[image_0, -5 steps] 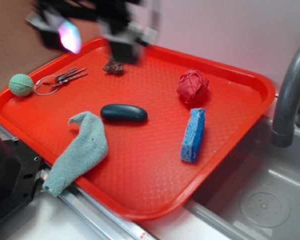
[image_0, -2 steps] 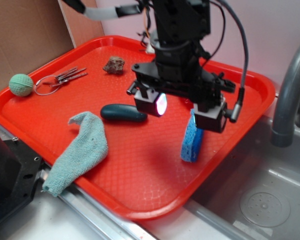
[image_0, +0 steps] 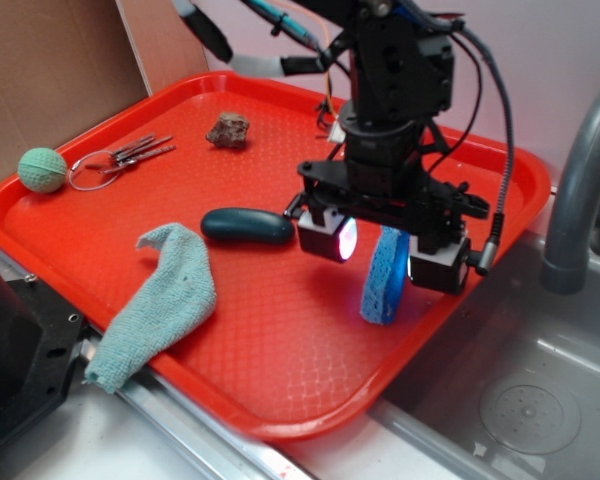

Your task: Grab the blue sponge.

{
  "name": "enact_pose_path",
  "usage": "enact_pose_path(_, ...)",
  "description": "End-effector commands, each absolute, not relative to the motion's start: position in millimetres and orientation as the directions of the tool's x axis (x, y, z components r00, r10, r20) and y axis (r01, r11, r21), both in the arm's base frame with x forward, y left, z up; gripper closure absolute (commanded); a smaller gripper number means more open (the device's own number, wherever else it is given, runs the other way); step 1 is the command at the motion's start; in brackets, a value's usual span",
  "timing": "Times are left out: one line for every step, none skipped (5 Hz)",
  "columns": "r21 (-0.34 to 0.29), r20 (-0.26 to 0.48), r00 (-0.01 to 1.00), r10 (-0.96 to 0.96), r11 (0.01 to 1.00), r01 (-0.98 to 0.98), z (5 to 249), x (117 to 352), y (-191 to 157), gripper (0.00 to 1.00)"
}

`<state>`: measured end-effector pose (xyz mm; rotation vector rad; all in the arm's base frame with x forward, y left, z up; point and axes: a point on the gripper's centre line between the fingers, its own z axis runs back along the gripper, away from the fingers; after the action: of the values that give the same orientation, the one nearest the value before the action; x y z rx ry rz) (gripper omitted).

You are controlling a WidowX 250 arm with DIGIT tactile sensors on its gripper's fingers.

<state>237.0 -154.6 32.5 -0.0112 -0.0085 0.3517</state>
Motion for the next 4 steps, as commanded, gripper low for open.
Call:
enact_pose_path(0.03,-0.058,0.936,0.347,0.938,-0.346,15,216,-116,1.0)
enact_pose_path(0.052,-0.077,0.943,0.324,0.946,-0.32,12,203,-114,1.0)
enact_pose_path(0.07,-0.028,0.96,0.28,0.958,-0.278,39,201,-113,1.0)
enact_pose_path(0.061,0.064,0.984,0.167,0.983,-0.171,86,180,-111,1.0)
